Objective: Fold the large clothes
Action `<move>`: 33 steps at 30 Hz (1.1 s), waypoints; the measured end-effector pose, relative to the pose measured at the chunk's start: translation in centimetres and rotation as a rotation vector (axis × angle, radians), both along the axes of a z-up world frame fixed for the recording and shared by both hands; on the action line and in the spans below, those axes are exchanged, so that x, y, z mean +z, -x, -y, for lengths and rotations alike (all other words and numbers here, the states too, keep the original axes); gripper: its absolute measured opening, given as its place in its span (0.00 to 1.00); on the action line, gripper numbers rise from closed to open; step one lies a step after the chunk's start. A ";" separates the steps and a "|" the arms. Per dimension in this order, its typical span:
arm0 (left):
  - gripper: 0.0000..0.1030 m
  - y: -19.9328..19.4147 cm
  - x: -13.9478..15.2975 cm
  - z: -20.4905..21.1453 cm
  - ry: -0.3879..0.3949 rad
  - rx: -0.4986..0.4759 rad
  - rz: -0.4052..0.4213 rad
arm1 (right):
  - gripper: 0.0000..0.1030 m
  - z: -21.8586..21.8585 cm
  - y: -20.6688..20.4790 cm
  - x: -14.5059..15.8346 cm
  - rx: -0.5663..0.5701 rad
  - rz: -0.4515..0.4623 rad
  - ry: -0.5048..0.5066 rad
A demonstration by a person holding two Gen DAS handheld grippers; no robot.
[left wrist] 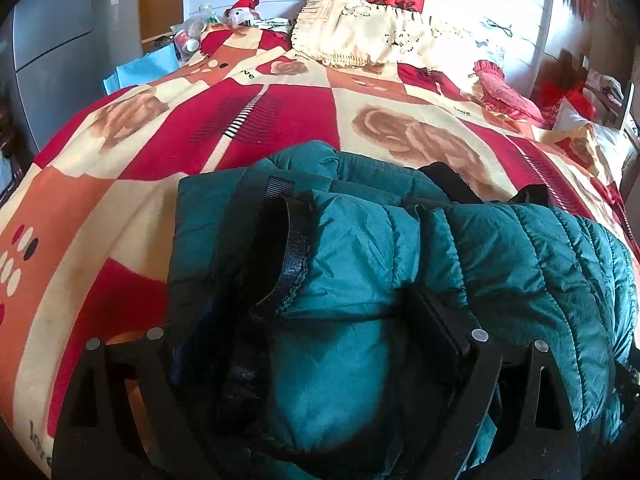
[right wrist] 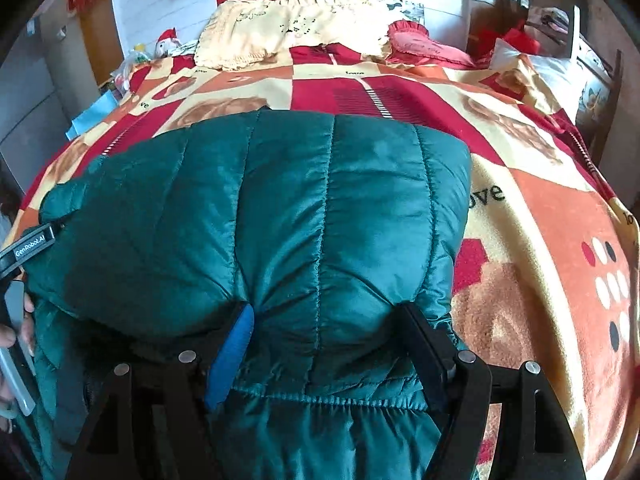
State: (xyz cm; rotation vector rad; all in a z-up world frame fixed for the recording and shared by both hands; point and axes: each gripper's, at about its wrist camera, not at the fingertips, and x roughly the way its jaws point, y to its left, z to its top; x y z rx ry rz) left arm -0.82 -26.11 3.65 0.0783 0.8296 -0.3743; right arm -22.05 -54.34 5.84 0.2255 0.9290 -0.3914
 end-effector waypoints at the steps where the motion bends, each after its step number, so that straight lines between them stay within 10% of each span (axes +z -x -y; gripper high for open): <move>1: 0.89 0.0 0.0 -0.1 0.006 0.000 -0.001 | 0.71 0.0 0.0 0.1 0.000 -0.005 -0.002; 14: 0.88 3.2 5.0 -4.9 0.235 -0.039 -0.026 | 0.70 0.2 2.8 4.3 -0.063 0.092 -0.057; 22: 0.89 4.4 1.2 -3.0 0.022 -0.064 -0.087 | 0.73 0.4 0.7 1.0 -0.090 -0.008 -0.057; 33: 0.88 6.6 3.5 -6.2 0.086 -0.015 -0.077 | 0.74 0.2 5.3 4.2 -0.101 0.060 -0.110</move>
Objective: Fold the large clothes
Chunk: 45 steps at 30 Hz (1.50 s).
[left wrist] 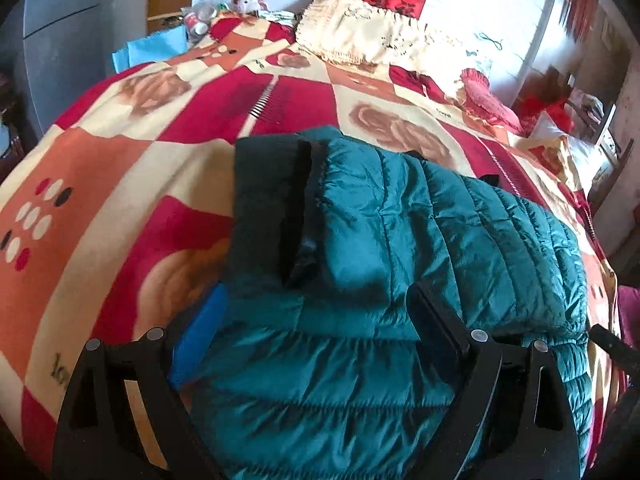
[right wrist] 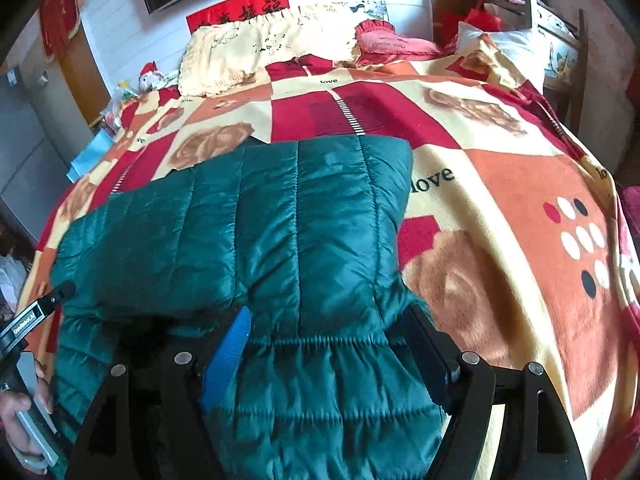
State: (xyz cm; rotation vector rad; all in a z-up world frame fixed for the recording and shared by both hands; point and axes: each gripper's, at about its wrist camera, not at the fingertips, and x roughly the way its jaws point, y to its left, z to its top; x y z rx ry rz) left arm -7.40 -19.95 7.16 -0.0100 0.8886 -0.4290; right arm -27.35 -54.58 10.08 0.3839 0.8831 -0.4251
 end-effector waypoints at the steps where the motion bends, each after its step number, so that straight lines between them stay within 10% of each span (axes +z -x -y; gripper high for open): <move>1: 0.88 0.4 0.3 -0.4 -0.006 0.002 0.004 | 0.74 0.1 0.3 0.0 -0.002 -0.002 -0.005; 45: 0.88 15.2 -0.7 -10.4 -0.074 -0.003 -0.001 | 0.80 -5.8 16.1 -1.6 0.000 -0.107 -0.077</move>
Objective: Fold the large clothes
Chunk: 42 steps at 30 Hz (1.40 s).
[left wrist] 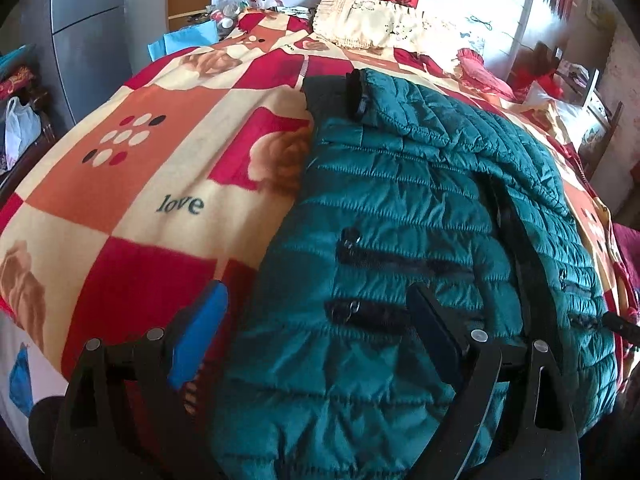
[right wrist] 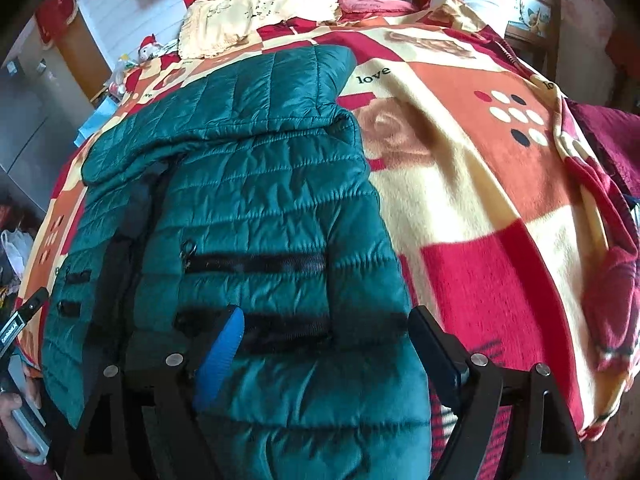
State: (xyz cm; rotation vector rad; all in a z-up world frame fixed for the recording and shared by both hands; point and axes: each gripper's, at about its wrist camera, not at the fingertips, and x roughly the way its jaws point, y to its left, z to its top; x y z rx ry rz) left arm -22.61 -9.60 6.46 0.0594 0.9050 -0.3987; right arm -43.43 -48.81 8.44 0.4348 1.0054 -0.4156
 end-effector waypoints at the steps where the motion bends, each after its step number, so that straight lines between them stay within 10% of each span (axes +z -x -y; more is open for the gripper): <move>1: 0.88 0.3 -0.1 -0.2 0.002 0.000 -0.004 | 0.80 -0.3 0.2 0.0 0.005 -0.003 0.001; 42: 0.88 5.1 -1.7 -6.4 0.029 0.056 -0.089 | 0.85 -0.3 8.3 -1.8 -0.065 0.026 -0.093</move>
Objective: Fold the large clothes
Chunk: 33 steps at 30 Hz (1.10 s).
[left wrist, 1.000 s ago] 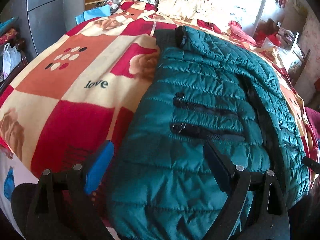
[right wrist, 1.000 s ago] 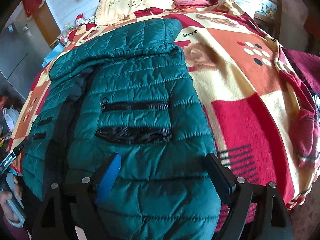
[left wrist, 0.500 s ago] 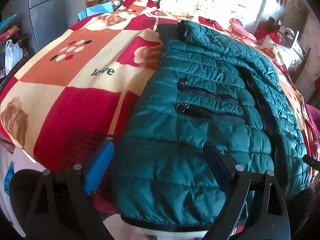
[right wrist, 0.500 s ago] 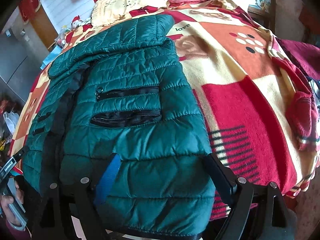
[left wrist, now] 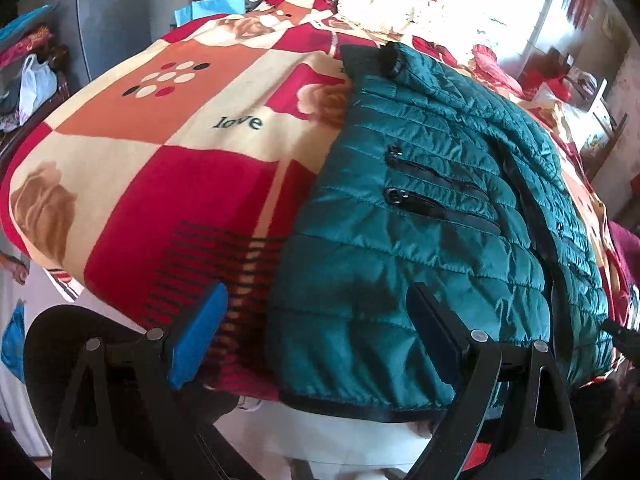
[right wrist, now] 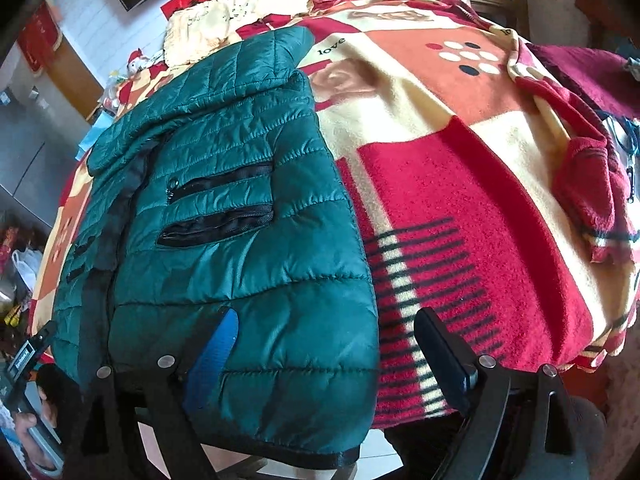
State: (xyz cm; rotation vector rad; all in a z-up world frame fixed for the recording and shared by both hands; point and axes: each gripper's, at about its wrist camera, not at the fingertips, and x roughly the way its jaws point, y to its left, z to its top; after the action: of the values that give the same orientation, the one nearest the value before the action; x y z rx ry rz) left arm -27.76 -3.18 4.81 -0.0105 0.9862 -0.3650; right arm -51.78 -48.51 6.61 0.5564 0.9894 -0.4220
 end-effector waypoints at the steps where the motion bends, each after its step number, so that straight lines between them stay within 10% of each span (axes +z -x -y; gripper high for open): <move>1: 0.88 -0.1 0.0 -0.3 0.008 0.007 -0.006 | 0.85 0.0 0.0 0.0 0.007 0.001 0.001; 33: 0.88 -1.9 -2.0 -0.9 0.057 -0.044 -0.133 | 0.91 -1.0 -2.5 -1.1 0.136 0.004 -0.088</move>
State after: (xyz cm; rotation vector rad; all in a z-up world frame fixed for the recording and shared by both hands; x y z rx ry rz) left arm -25.89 -2.30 2.80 -0.0652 1.1088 -0.4365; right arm -49.24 -47.54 5.51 0.5646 1.0386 -0.2572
